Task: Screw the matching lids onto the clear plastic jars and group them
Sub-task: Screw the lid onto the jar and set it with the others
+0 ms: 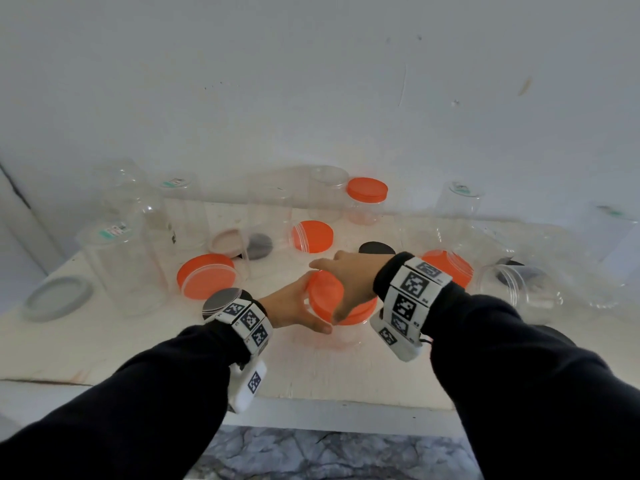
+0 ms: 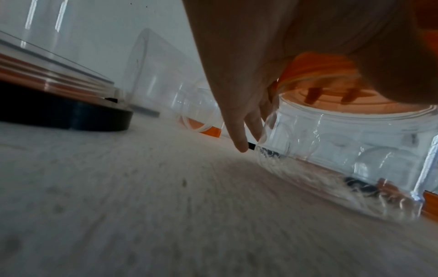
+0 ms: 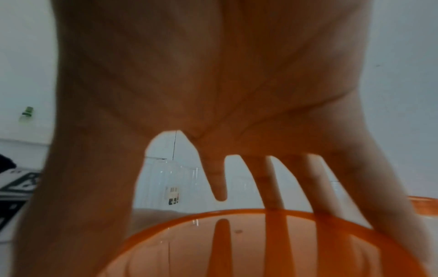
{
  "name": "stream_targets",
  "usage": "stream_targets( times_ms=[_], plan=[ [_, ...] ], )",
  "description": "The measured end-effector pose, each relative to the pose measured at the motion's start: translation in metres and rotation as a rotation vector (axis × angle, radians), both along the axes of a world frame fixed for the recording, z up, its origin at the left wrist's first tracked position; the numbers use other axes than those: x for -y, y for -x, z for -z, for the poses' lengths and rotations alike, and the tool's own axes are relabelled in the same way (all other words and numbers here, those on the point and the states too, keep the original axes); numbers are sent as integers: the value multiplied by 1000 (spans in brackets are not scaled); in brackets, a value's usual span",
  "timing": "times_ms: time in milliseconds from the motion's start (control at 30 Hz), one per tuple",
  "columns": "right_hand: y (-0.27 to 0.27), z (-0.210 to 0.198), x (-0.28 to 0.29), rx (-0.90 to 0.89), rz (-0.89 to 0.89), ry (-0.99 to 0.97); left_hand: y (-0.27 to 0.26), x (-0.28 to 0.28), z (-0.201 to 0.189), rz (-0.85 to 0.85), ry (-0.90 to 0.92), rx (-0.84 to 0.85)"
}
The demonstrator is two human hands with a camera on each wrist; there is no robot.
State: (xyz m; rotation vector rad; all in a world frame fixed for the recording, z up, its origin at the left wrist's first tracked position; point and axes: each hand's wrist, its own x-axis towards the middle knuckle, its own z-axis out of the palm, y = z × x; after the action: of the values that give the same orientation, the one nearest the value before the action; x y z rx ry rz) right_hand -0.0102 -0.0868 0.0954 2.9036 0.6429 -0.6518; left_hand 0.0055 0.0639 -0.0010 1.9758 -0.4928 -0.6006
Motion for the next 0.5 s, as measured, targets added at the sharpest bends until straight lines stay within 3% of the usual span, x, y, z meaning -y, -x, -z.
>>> stream_targets(
  times_ms=[300, 500],
  plan=[
    [-8, -7, 4, -83, -98, -1, -1, -1, 0, 42, 120, -41],
    [-4, 2, 9, -34, -114, -61, -1, -1, 0, 34, 144, -35]
  ],
)
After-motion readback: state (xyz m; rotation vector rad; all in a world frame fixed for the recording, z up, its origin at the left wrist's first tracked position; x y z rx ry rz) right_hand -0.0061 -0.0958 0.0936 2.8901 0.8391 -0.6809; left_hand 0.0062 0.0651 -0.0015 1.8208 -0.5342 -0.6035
